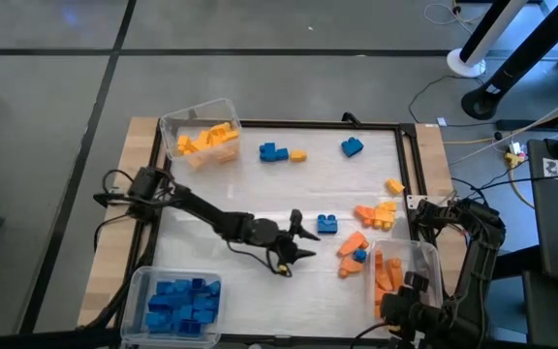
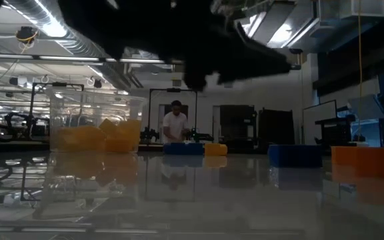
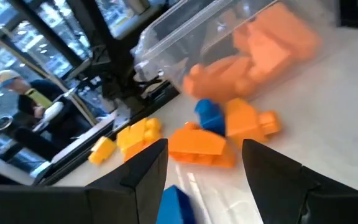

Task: Sort blocks
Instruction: Put the blue game piece into the bottom left transparent bin

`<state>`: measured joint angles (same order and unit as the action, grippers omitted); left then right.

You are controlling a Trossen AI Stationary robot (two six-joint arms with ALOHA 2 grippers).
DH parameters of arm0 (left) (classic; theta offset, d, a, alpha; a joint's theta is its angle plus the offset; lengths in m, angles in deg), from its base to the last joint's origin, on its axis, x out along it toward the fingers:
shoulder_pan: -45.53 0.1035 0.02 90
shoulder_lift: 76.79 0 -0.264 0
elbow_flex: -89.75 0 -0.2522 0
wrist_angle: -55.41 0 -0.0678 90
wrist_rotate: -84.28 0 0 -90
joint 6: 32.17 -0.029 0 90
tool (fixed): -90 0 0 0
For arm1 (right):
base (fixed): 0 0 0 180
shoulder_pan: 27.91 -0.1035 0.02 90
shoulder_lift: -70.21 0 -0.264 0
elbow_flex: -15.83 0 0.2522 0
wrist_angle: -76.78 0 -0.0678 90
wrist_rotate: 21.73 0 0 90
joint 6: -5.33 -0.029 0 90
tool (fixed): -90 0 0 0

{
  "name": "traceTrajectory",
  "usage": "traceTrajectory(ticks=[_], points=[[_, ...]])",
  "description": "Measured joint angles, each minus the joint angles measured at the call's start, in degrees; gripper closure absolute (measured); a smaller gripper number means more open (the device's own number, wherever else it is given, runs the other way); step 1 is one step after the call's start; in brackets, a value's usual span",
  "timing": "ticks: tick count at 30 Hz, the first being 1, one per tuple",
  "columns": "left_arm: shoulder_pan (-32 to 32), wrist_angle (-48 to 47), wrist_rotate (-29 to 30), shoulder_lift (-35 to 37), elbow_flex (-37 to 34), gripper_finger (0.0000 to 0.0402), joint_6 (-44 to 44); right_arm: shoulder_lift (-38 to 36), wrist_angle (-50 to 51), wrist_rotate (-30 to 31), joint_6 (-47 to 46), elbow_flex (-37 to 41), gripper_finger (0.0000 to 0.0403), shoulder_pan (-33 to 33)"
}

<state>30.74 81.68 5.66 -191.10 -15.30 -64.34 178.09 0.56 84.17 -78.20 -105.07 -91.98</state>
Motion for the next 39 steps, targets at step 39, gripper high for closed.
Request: traceTrajectory(ticks=[39], points=[[7.3,-20.4,3.0,-12.0,14.2,0.0205,3.7,0.0,0.0,4.7,4.6,0.0,0.0207,0.0]])
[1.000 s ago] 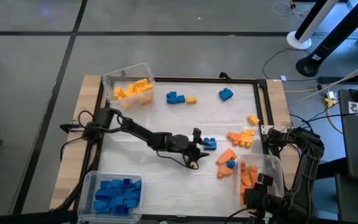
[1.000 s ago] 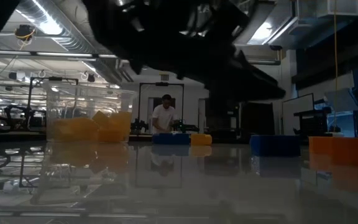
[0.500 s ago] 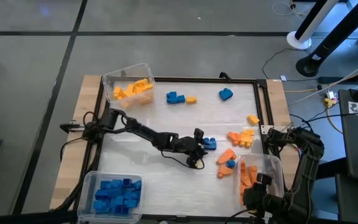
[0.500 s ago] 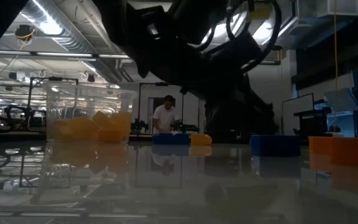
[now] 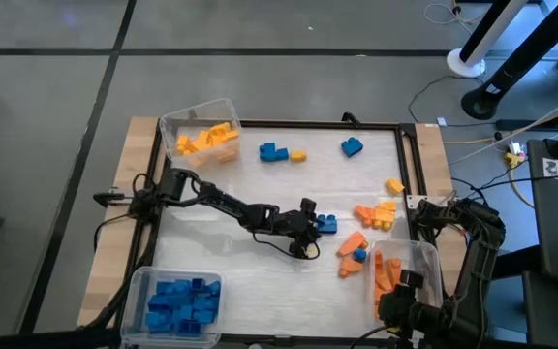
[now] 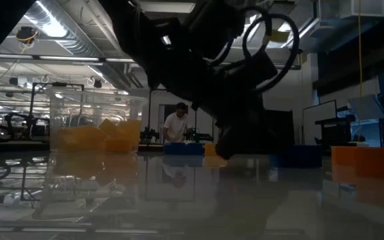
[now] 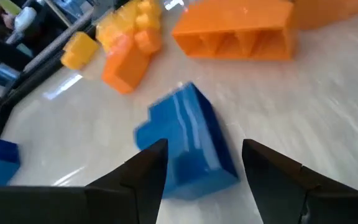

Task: Sort blocks
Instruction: Put the blue game piece into the bottom left transparent bin

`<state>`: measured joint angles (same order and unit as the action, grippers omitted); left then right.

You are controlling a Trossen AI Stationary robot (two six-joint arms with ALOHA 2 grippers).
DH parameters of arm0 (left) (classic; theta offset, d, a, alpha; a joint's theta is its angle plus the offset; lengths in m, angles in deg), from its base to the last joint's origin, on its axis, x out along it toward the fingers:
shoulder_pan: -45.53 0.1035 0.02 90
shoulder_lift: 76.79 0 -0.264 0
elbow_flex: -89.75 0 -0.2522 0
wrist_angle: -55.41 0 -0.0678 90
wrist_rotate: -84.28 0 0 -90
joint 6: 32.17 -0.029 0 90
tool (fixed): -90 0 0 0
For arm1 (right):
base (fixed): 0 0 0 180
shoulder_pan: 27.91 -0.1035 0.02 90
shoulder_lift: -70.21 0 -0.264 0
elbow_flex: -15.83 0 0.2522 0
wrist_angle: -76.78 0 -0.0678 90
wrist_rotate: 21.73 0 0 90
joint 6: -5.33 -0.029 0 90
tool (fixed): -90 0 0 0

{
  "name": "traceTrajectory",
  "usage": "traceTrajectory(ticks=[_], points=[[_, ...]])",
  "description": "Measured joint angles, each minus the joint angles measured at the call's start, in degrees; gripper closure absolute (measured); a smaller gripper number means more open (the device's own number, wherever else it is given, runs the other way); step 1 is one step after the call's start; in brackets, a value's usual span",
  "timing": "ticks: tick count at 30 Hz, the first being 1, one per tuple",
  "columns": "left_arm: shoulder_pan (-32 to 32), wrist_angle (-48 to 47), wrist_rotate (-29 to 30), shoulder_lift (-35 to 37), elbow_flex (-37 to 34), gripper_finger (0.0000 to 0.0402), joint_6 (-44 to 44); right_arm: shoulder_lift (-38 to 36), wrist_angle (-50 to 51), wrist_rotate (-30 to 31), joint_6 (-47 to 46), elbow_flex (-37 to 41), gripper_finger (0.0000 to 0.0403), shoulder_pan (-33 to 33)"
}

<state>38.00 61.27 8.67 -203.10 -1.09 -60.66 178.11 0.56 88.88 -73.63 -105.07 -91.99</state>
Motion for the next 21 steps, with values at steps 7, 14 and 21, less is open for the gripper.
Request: traceTrajectory(ticks=[7,14,21], points=[[0.0,2.9,7.9,-2.7,0.6,0.0205,-1.6,0.0,-0.1,0.0,0.0,0.0,0.0207,0.0],[1.3,2.8,12.0,-2.7,0.6,0.0205,-1.9,0.0,0.0,0.0,0.0,0.0,0.0207,0.0],[2.9,2.3,11.9,-2.7,0.6,0.0207,-2.1,0.0,0.0,0.4,0.0,0.0,0.0207,0.0]])
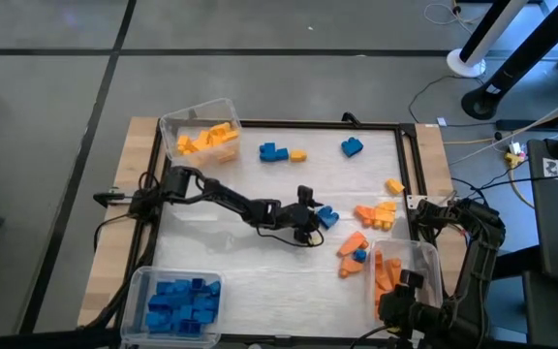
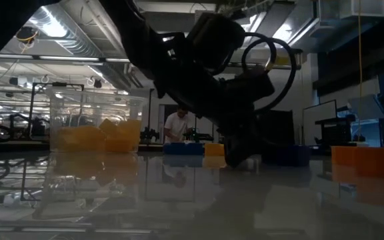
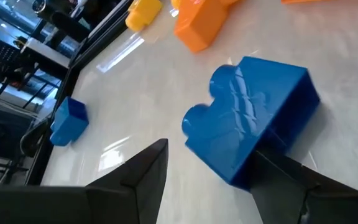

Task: Sort blocks
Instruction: Put the blue game piece into the bottom left transparent bin

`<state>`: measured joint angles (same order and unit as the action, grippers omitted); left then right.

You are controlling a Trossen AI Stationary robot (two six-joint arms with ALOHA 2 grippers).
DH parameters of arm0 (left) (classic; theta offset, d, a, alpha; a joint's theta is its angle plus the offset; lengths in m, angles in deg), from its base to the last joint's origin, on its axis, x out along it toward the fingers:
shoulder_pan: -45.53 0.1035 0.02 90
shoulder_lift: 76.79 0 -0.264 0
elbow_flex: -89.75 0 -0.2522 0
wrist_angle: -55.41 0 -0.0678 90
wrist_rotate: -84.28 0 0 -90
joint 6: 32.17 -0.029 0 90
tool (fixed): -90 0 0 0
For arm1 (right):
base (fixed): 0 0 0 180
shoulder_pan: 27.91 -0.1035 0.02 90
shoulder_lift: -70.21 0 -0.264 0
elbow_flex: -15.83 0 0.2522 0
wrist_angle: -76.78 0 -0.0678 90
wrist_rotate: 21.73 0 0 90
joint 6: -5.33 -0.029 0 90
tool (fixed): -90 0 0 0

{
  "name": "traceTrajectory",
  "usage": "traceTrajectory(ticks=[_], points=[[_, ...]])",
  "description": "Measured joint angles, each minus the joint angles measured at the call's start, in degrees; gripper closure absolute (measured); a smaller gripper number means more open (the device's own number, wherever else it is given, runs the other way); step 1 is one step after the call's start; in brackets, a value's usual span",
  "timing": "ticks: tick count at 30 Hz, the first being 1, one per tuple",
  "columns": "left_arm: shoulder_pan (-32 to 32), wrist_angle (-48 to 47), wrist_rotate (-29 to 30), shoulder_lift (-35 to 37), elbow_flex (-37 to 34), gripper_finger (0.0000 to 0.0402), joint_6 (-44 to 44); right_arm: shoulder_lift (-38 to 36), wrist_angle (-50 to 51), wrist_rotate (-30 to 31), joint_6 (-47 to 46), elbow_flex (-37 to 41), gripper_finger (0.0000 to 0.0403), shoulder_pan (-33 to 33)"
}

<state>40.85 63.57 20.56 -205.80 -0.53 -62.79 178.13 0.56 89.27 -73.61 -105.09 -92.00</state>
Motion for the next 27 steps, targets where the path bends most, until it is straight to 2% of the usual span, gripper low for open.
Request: traceTrajectory(ticks=[3,8,11,21,27], points=[[0.8,-0.3,-1.3,0.0,0.0,0.0218,0.0,0.0,0.0,0.3,0.0,0.0,0.0207,0.0],[2.5,-0.4,-9.2,-0.1,-0.1,0.0252,0.4,0.0,0.0,0.4,0.0,0.0,0.0207,0.0],[3.2,0.0,-11.6,-0.2,-0.1,0.0276,1.1,0.0,0.0,0.4,0.0,0.0,0.0207,0.0],[4.0,0.1,-11.7,-0.3,-0.2,0.0388,7.6,0.0,-0.1,0.4,0.0,0.0,0.0207,0.0],[3.8,0.4,-11.7,0.0,-0.2,0.0387,8.0,0.0,-0.1,0.4,0.0,0.0,0.0207,0.0]])
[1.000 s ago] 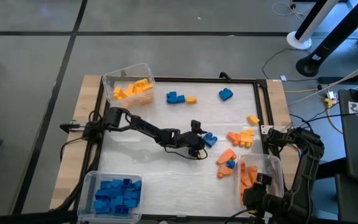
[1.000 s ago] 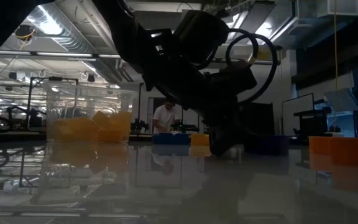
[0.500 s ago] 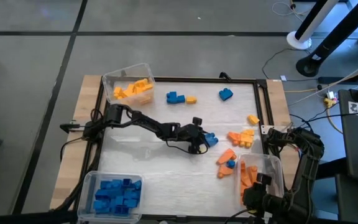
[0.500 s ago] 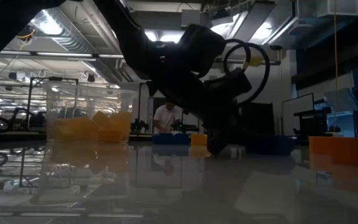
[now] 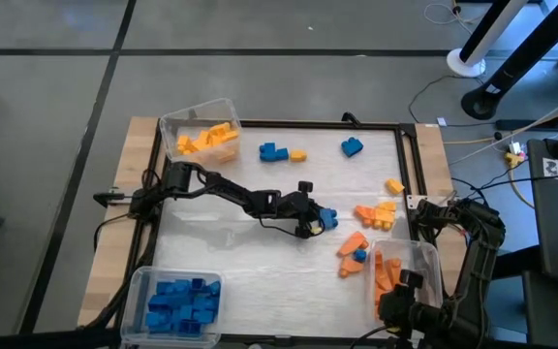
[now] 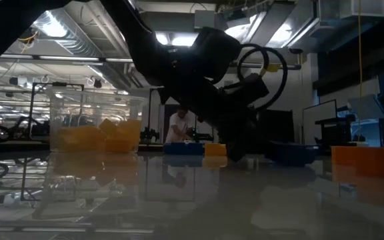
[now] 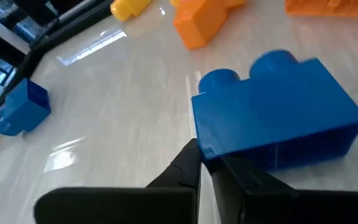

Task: Sort blocks
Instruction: Put the blue game piece into the bottom left transparent bin

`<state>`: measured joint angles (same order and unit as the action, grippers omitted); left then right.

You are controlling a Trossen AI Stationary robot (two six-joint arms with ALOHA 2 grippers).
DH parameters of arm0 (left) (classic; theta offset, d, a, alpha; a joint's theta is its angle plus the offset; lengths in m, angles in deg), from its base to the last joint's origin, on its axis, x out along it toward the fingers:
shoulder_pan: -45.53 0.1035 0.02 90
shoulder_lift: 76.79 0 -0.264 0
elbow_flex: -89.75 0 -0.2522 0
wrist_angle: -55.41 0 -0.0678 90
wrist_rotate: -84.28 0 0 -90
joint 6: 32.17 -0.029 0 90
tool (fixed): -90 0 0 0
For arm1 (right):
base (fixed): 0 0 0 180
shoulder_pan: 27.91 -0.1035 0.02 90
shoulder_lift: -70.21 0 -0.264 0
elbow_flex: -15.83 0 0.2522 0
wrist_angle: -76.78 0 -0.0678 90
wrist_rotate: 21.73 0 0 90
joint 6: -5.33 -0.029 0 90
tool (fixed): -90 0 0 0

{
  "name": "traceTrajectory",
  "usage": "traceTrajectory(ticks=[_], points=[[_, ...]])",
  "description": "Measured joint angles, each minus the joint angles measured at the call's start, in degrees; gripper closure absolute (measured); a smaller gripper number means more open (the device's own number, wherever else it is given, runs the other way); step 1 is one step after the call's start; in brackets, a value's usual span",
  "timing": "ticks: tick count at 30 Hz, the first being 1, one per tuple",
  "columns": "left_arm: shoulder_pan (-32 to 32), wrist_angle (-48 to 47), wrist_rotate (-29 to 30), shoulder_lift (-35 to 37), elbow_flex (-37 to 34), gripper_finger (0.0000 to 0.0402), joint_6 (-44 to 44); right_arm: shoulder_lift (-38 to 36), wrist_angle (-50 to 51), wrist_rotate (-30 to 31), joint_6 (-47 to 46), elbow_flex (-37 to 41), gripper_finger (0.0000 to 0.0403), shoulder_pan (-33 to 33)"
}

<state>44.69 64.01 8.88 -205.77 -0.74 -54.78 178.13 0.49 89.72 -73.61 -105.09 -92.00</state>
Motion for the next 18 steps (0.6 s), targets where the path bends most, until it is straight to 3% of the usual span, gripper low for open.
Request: traceTrajectory(ticks=[9,18], points=[[-2.2,-2.0,0.0,8.0,0.0,0.0397,0.0,0.0,0.0,1.6,0.0,0.0,0.0207,0.0],[-7.1,-19.8,-0.4,26.2,0.1,0.0401,-1.6,0.0,0.0,4.1,0.0,0.0,0.0207,0.0]])
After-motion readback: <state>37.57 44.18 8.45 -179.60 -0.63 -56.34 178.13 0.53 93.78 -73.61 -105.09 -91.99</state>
